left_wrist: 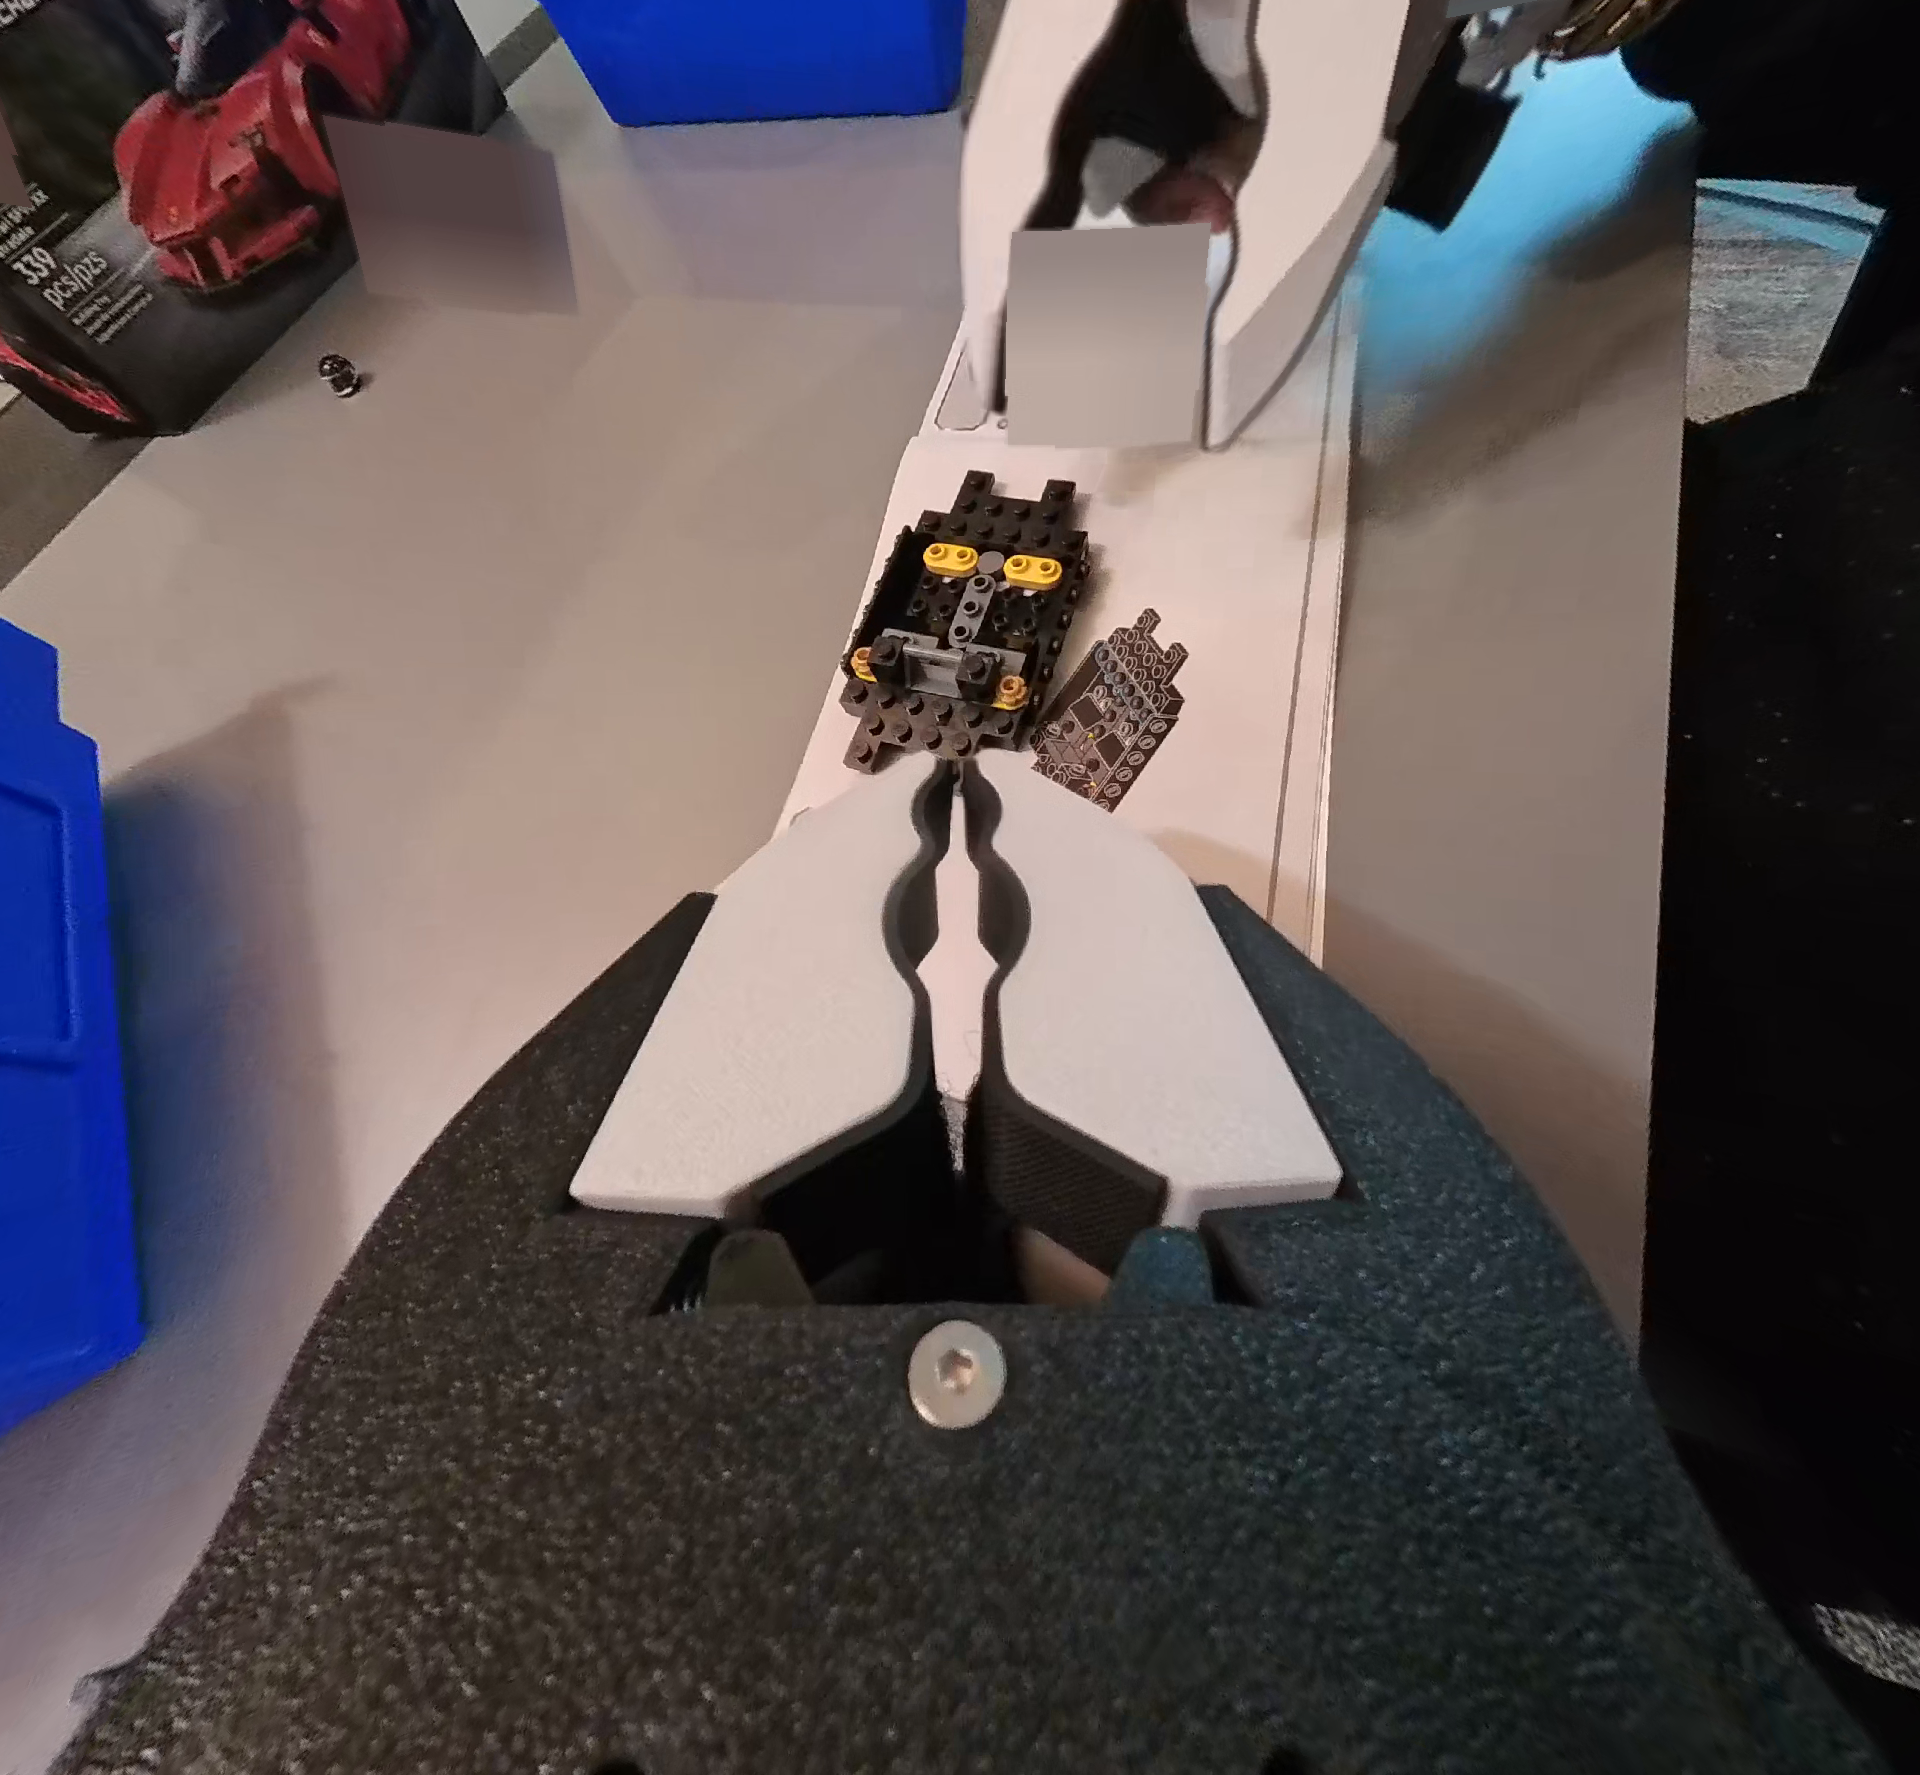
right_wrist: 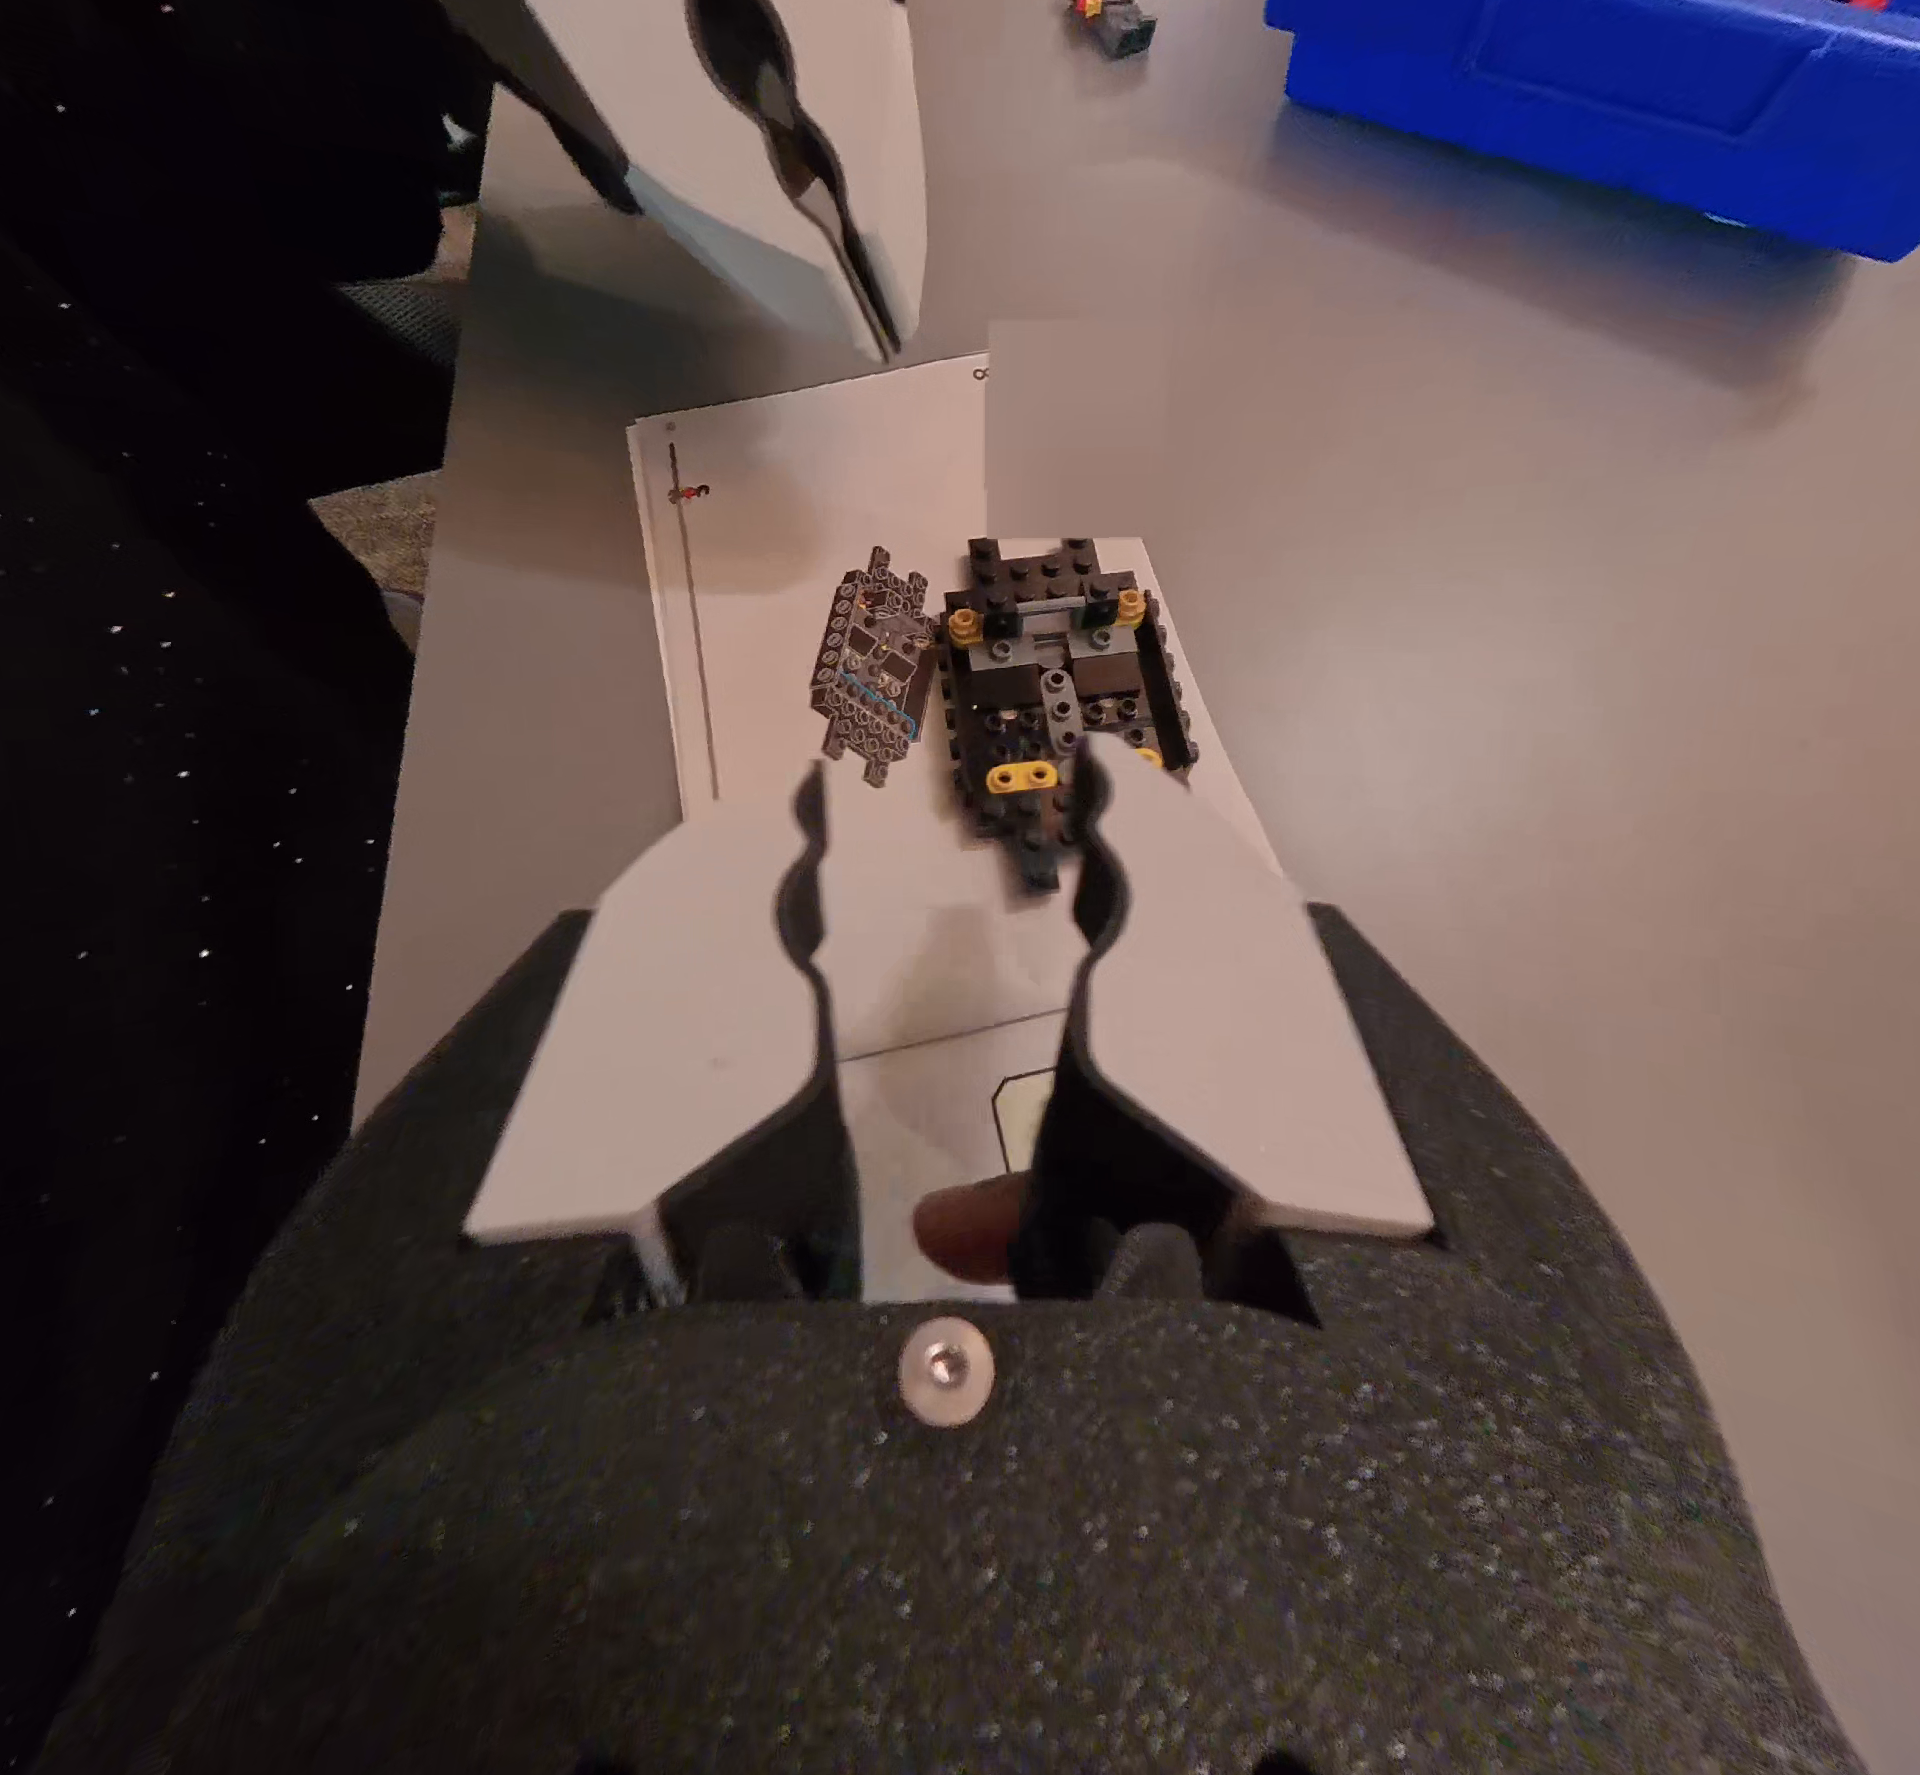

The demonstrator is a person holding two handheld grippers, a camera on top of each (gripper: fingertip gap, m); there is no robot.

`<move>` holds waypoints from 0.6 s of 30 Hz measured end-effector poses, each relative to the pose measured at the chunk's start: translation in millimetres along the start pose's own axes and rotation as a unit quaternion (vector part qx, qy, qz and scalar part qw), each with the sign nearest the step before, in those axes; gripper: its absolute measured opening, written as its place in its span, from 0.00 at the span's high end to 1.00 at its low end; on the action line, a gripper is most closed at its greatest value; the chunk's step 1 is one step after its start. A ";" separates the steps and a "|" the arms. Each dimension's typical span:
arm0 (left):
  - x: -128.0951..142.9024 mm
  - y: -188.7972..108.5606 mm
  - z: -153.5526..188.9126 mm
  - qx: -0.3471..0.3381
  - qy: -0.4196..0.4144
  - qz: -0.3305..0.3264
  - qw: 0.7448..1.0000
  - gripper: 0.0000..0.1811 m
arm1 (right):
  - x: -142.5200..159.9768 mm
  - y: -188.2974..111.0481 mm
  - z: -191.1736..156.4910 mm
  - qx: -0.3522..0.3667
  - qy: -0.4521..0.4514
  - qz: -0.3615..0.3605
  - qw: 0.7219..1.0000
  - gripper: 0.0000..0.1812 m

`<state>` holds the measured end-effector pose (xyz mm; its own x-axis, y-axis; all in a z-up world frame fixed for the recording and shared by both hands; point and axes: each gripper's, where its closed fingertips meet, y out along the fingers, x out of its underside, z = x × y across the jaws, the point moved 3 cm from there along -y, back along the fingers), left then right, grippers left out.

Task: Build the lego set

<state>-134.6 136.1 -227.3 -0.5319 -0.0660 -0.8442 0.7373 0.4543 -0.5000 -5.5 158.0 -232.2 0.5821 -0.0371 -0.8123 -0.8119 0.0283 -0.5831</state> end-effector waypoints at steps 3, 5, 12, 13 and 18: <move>-0.2 2.3 2.3 0.006 0.002 0.001 1.000 0.98 | 1.5 -2.7 0.2 0.004 0.003 -0.001 1.000 0.87; -0.1 3.3 2.6 0.005 0.005 0.001 1.000 0.93 | 1.4 -8.9 -4.6 -0.007 -0.014 0.002 1.000 1.00; -35.0 3.3 -29.0 -0.053 -0.050 0.064 0.995 0.87 | 1.8 -86.3 14.4 0.100 -0.020 -0.005 0.995 0.81; -41.8 1.8 -38.1 -0.079 -0.047 0.074 0.993 1.00 | 3.5 -108.3 18.1 0.118 -0.029 -0.006 0.993 1.00; -73.9 14.3 -53.6 -0.099 -0.029 0.068 0.992 1.00 | 8.7 -240.1 69.7 0.239 -0.058 -0.054 0.968 0.87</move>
<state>-107.0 195.1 -161.7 -0.4036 -0.0405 -0.9140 0.7019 0.6272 -0.3377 197.6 220.5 -100.2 0.6863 0.0450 -0.7259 -0.6484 0.4900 -0.5827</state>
